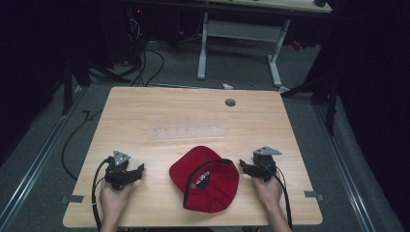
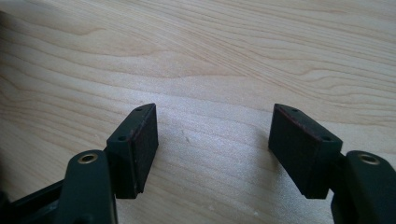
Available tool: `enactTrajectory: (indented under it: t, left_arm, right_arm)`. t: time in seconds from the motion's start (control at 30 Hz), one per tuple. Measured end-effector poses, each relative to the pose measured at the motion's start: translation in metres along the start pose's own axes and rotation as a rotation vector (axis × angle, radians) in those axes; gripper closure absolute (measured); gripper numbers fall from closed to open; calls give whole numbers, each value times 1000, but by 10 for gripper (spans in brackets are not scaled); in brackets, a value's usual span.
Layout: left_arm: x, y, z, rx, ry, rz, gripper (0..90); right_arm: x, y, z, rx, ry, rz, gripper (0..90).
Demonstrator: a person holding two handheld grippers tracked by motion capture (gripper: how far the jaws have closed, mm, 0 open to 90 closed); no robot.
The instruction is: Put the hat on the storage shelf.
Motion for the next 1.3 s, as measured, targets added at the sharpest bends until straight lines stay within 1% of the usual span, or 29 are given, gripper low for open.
enactTrajectory:
  t: [0.83, 1.2, 1.3]
  left_arm:
    - [0, 1, 0, -5, -1, 2, 296]
    - [0, 1, 1, 1, -6, 4, 282]
    - [0, 1, 1, 3, -7, 5, 280]
  right_arm:
    - [0, 0, 0, 2, 0, 0, 334]
    - [0, 0, 0, 1, -1, -1, 325]
    - [-1, 0, 0, 8, -6, -1, 349]
Point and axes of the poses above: each handheld gripper's, and its own axes: x roughly forward along the jaws, z roughly out of its underside, y roughly to its right, the point moved 6 cm from there along x, roughly forward along the jaws, and after that the axes turned 4 degrees about -z, right-handed, at the moved point
